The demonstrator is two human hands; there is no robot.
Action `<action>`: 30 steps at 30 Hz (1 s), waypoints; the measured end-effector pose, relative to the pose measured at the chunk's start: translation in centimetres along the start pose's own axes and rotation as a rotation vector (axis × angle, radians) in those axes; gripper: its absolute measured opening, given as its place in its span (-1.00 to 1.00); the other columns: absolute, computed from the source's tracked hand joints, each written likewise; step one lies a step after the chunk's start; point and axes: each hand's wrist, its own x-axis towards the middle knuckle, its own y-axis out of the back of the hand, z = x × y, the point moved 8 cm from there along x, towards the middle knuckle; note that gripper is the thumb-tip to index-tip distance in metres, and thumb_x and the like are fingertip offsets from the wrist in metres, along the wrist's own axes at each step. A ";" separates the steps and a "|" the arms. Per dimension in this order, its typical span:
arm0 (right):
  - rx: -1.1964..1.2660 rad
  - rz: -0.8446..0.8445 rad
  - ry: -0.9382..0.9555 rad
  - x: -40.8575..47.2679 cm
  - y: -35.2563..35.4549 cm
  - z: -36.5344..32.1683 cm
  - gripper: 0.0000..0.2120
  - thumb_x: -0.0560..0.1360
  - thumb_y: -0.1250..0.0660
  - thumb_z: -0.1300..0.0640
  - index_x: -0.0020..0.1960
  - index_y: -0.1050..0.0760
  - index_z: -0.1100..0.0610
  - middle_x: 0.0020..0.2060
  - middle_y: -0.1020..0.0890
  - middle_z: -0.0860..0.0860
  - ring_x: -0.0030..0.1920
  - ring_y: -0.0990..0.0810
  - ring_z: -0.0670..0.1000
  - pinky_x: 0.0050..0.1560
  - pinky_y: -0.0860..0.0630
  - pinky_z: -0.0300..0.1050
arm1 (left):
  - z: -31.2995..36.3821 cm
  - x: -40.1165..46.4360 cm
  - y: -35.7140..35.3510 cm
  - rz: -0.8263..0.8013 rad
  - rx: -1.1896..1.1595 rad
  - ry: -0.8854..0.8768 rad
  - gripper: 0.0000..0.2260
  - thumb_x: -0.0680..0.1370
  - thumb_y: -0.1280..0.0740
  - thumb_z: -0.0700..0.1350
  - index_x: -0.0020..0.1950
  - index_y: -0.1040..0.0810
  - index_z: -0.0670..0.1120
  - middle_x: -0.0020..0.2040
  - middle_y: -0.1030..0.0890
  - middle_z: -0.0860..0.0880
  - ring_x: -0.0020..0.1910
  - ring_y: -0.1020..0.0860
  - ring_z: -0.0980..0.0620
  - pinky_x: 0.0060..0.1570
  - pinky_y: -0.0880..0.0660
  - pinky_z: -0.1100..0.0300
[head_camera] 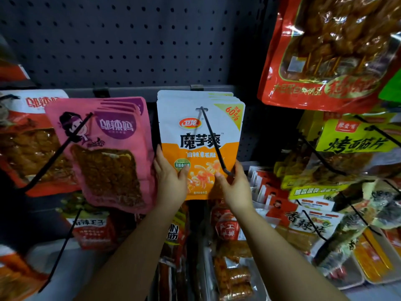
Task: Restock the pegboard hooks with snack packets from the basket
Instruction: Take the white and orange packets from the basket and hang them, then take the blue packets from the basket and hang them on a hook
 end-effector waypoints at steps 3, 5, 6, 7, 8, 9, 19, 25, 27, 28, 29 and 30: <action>-0.032 0.012 -0.026 0.2 -0.1 0.3 -0.47 0.54 -0.32 0.02 0.45 -0.25 0.09 0.28 -0.53 0.05 0.29 -0.49 0.10 0.21 -0.45 0.00 | 0.0 -0.1 0.0 -0.006 -0.008 0.001 -0.25 0.54 -0.33 -0.12 0.55 0.12 -0.08 0.54 -0.06 -0.17 0.49 -0.15 -0.15 0.39 -0.18 -0.02; -0.024 0.001 -0.044 0.0 0.0 0.6 -0.44 0.53 -0.33 0.02 0.46 -0.23 0.08 0.30 -0.52 0.07 0.29 -0.49 0.11 0.21 -0.44 -0.02 | -0.5 -1.0 0.1 -0.022 -0.006 0.015 -0.26 0.55 -0.32 -0.14 0.55 0.12 -0.08 0.53 -0.11 -0.17 0.47 -0.20 -0.14 0.37 -0.21 0.02; -0.020 -0.013 -0.053 -0.3 0.2 0.8 -0.41 0.52 -0.35 0.02 0.48 -0.21 0.09 0.31 -0.51 0.08 0.30 -0.48 0.11 0.22 -0.44 -0.02 | -0.9 -1.6 0.1 -0.038 -0.007 0.028 -0.27 0.55 -0.31 -0.15 0.55 0.12 -0.08 0.53 -0.13 -0.16 0.47 -0.22 -0.14 0.37 -0.23 0.03; -0.022 -0.028 -0.064 -0.6 0.3 1.0 -0.37 0.51 -0.36 0.02 0.49 -0.19 0.09 0.33 -0.49 0.08 0.31 -0.47 0.10 0.24 -0.44 0.00 | -1.4 -2.4 0.0 -0.060 -0.005 0.043 -0.27 0.56 -0.30 -0.16 0.55 0.12 -0.09 0.53 -0.15 -0.16 0.46 -0.23 -0.13 0.37 -0.23 0.03; -0.027 -0.041 -0.075 -1.1 0.6 1.2 -0.35 0.50 -0.37 0.02 0.50 -0.18 0.10 0.36 -0.46 0.09 0.33 -0.45 0.10 0.26 -0.44 0.01 | -1.9 -3.3 0.0 -0.085 0.000 0.054 -0.29 0.56 -0.30 -0.17 0.55 0.10 -0.11 0.52 -0.16 -0.16 0.47 -0.23 -0.13 0.40 -0.22 0.03; -0.033 -0.041 -0.081 -1.8 1.0 1.4 -0.34 0.50 -0.38 0.03 0.50 -0.17 0.12 0.38 -0.44 0.10 0.35 -0.44 0.10 0.28 -0.43 0.00 | -2.2 -4.4 -0.1 -0.115 -0.003 0.063 -0.31 0.56 -0.29 -0.19 0.55 0.08 -0.13 0.52 -0.18 -0.16 0.47 -0.23 -0.13 0.42 -0.21 -0.01; 0.137 0.105 -0.168 -15.1 13.8 8.8 -0.80 0.50 -0.37 0.23 -0.06 -0.52 -0.08 -0.18 -0.62 0.00 -0.34 -0.54 -0.21 -0.28 -0.48 -0.33 | -1.0 -19.4 -5.1 -0.353 -0.257 0.014 -0.71 0.52 -0.34 -0.30 -0.04 -0.53 0.13 -0.06 -0.60 0.10 -0.11 -0.55 0.33 -0.05 -0.45 0.38; 0.100 0.228 -0.565 -27.1 22.3 26.9 -0.79 0.51 -0.33 0.32 -0.15 -0.53 0.02 -0.39 -0.62 -0.09 -0.44 -0.53 -0.25 -0.30 -0.46 -0.32 | -5.2 -32.4 -20.3 -0.843 -0.246 0.136 -0.72 0.49 -0.34 -0.37 -0.10 -0.53 0.04 -0.15 -0.62 0.05 -0.20 -0.56 0.34 -0.11 -0.41 0.51; 0.058 0.227 -0.721 -31.6 23.5 34.3 -0.84 0.50 -0.35 0.30 -0.14 -0.55 0.05 -0.35 -0.61 -0.02 -0.44 -0.52 -0.26 -0.29 -0.46 -0.30 | -10.1 -37.4 -25.5 -0.962 -0.214 0.231 -0.75 0.48 -0.33 -0.40 -0.10 -0.51 -0.03 -0.14 -0.60 -0.02 -0.24 -0.54 0.37 -0.12 -0.41 0.50; 0.046 0.221 -0.796 -33.9 23.7 38.0 -0.86 0.49 -0.36 0.31 -0.13 -0.56 0.08 -0.34 -0.61 0.00 -0.42 -0.54 -0.24 -0.27 -0.48 -0.27 | -13.0 -39.8 -27.9 -1.018 -0.187 0.281 -0.77 0.49 -0.32 -0.41 -0.09 -0.51 -0.07 -0.12 -0.59 -0.07 -0.26 -0.53 0.38 -0.12 -0.41 0.50; 0.028 0.205 -0.870 -36.1 23.7 41.7 -0.87 0.48 -0.37 0.32 -0.13 -0.57 0.11 -0.33 -0.61 0.03 -0.37 -0.56 -0.19 -0.22 -0.51 -0.21 | -16.1 -42.1 -30.1 -1.063 -0.154 0.326 -0.79 0.48 -0.32 -0.42 -0.07 -0.51 -0.12 -0.10 -0.58 -0.10 -0.27 -0.52 0.39 -0.12 -0.41 0.49; 0.007 0.176 -0.933 -38.2 23.5 45.5 -0.88 0.48 -0.38 0.32 -0.13 -0.57 0.12 -0.30 -0.61 0.08 -0.31 -0.57 -0.10 -0.15 -0.51 -0.12 | -19.5 -44.4 -32.4 -1.097 -0.125 0.369 -0.81 0.48 -0.31 -0.44 -0.05 -0.52 -0.17 -0.08 -0.57 -0.11 -0.28 -0.52 0.41 -0.12 -0.41 0.49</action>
